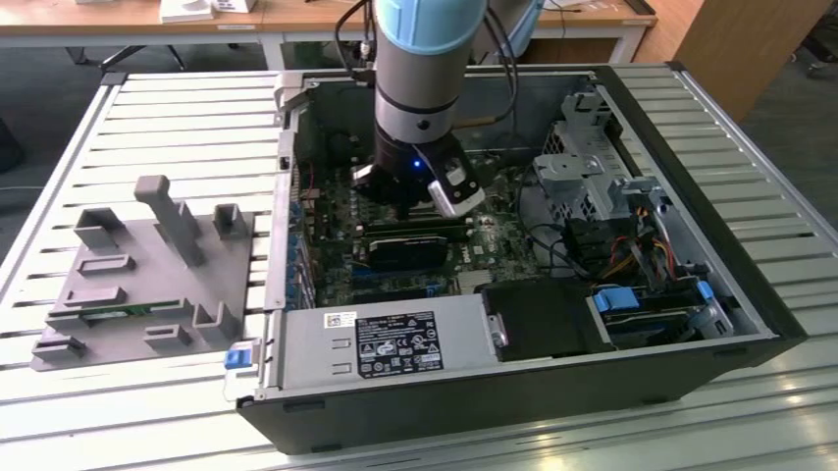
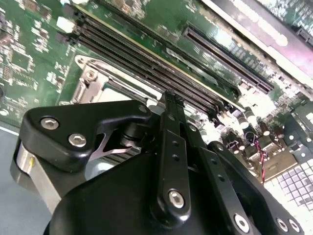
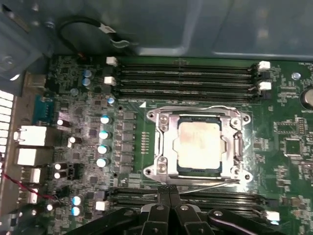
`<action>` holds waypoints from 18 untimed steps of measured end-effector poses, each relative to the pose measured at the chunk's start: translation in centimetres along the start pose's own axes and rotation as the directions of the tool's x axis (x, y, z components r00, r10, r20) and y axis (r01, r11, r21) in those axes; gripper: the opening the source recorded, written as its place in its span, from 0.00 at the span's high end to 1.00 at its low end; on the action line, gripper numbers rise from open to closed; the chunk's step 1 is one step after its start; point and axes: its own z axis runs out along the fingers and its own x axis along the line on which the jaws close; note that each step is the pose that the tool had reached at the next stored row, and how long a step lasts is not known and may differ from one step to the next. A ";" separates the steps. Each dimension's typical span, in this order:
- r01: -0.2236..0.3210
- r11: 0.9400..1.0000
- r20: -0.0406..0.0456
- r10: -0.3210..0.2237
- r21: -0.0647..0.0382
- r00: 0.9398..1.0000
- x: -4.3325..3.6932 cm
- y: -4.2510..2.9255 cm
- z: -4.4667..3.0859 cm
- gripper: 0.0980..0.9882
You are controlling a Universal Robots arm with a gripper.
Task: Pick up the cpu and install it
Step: 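Install the second cpu locking lever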
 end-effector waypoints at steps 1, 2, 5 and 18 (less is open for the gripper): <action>0.000 1.000 0.000 0.000 -0.006 1.000 0.19 -0.08 0.03 0.99; 0.000 1.000 0.001 0.000 -0.012 1.000 0.32 -0.14 0.09 0.99; 0.001 1.000 0.001 -0.001 -0.031 1.000 0.43 -0.26 0.27 0.99; 0.002 0.998 0.002 -0.002 -0.068 1.000 0.64 -0.80 1.17 0.99</action>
